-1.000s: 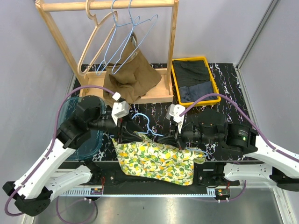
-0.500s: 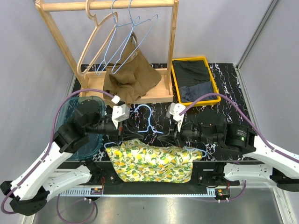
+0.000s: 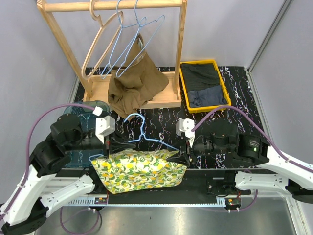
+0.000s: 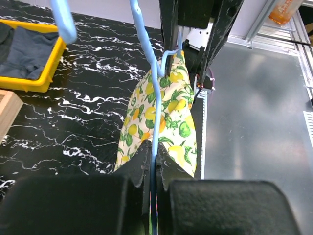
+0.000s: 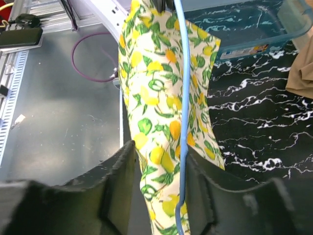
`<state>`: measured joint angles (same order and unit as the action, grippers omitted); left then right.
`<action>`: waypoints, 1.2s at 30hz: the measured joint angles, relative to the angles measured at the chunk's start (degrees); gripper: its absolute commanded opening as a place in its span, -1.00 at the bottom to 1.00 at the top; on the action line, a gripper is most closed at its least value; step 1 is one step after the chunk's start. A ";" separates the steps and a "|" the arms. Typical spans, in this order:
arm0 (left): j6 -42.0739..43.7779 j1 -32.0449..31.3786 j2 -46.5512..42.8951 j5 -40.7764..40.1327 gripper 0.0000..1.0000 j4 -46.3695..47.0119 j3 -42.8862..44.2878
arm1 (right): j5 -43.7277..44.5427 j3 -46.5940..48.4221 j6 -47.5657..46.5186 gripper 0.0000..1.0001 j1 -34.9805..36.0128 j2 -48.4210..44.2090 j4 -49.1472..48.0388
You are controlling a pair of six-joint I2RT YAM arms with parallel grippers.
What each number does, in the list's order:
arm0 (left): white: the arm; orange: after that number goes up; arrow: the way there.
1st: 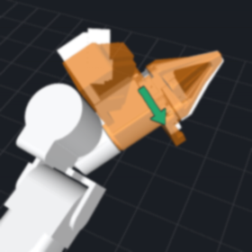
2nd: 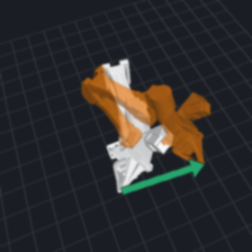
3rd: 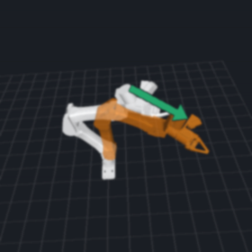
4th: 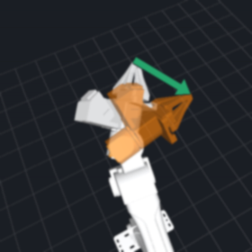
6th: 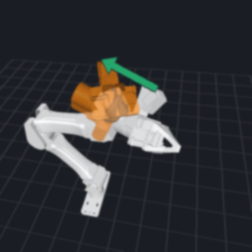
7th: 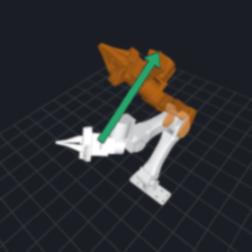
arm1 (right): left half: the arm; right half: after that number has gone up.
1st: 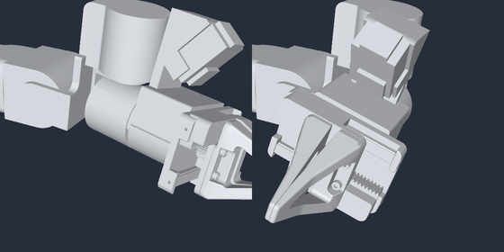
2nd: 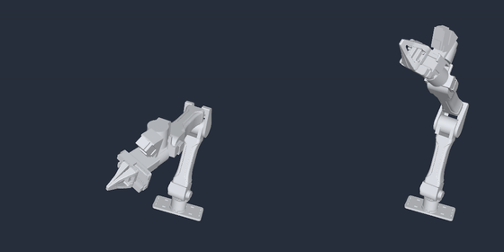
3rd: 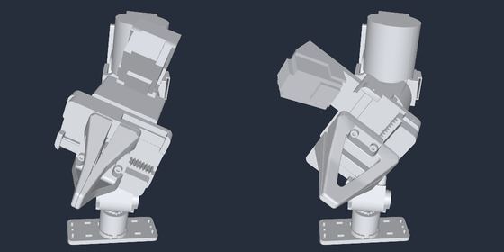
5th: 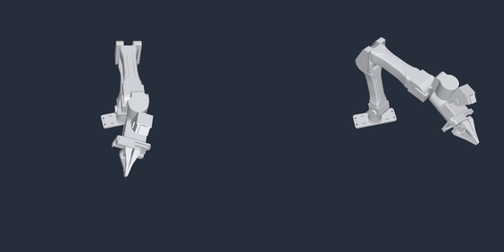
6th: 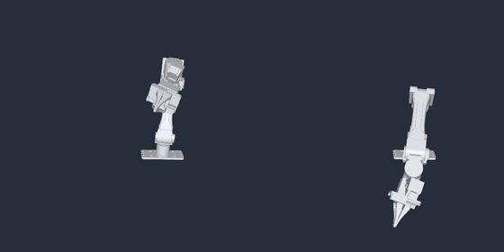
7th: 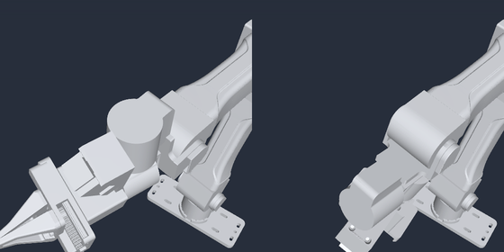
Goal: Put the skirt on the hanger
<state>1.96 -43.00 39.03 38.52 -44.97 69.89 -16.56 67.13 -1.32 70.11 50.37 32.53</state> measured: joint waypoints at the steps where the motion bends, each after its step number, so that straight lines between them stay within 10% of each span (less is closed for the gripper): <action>1: 0.20 0.00 -0.24 -0.46 -1.00 -0.76 0.63 | -0.20 -0.26 0.00 -0.27 0.00 0.00 0.07; 4: 0.70 0.00 -0.61 -1.84 -1.00 -2.34 1.60 | -0.44 -0.85 -0.02 -0.92 0.00 0.00 0.07; 7: 1.07 -0.04 -0.79 -2.19 -0.98 -3.34 1.70 | -0.07 -1.20 0.33 -1.00 -0.02 0.00 0.13; 13: 0.44 0.07 -0.50 -6.27 0.94 -3.28 1.86 | 4.09 -2.10 1.01 -1.00 0.02 -1.05 -0.17; 25: -7.13 0.22 -0.33 -36.76 0.98 1.31 2.64 | 30.67 -4.50 4.59 -1.00 0.20 -9.70 1.40; 36: -12.44 0.24 0.57 -43.28 0.98 4.90 -0.79 | 57.83 -4.04 4.85 -1.00 0.17 -5.22 -2.69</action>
<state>-10.48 -42.76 39.59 -4.75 -40.07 69.10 41.28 63.09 3.53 70.28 45.15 29.85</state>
